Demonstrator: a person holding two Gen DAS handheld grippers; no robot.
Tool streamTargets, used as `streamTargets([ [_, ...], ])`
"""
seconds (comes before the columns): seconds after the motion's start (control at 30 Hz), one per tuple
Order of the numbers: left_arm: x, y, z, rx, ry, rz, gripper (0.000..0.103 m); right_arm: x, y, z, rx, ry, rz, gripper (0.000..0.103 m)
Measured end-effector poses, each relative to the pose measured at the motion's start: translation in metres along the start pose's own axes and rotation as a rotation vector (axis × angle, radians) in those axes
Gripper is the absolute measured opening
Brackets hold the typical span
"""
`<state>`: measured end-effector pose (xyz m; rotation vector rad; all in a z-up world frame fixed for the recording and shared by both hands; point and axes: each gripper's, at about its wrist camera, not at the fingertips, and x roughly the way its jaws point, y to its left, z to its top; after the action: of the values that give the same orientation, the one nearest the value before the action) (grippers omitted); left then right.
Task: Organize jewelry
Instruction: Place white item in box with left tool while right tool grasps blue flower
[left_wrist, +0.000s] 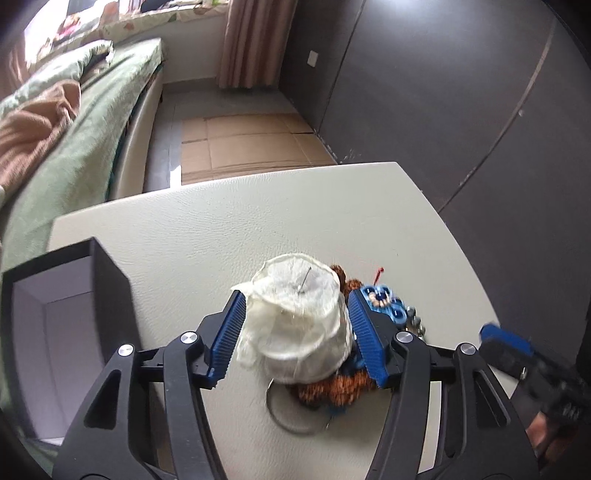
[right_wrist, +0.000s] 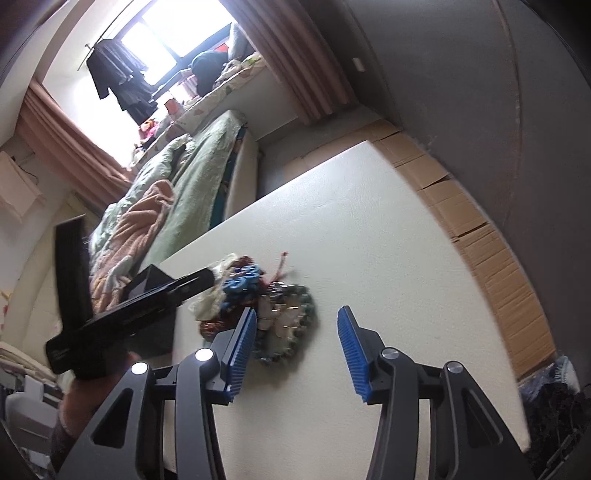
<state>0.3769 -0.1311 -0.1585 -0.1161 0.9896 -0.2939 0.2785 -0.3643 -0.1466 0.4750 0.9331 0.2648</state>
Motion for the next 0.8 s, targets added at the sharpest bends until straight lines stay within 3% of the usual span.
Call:
streamTargets([
  [0.07, 0.002, 0.004, 0.003, -0.020, 0.004, -0.002, 0.012, 0.006, 0.003, 0.002, 0.000, 0.013, -0.004, 0.047],
  [0.13, -0.002, 0.008, 0.004, -0.039, -0.005, -0.007, 0.005, 0.011, 0.007, 0.005, -0.006, 0.019, -0.006, 0.049],
  [0.2, -0.010, 0.011, 0.005, -0.045, -0.026, -0.012, 0.003, 0.014, 0.014, 0.011, -0.021, 0.010, -0.002, 0.064],
  [0.27, -0.020, 0.014, 0.006, -0.049, -0.050, -0.030, 0.003, 0.018, 0.020, 0.015, -0.034, 0.005, -0.002, 0.070],
  [0.53, -0.077, 0.027, 0.008, -0.008, -0.139, -0.081, 0.003, 0.045, 0.048, 0.023, -0.103, 0.047, -0.035, 0.070],
  [0.73, -0.114, 0.051, 0.007, -0.019, -0.181, -0.112, 0.003, 0.065, 0.064, 0.023, -0.145, 0.084, -0.102, 0.062],
  [0.8, -0.125, 0.060, 0.006, -0.035, -0.200, -0.127, 0.003, 0.073, 0.067, 0.023, -0.158, 0.100, -0.146, 0.045],
])
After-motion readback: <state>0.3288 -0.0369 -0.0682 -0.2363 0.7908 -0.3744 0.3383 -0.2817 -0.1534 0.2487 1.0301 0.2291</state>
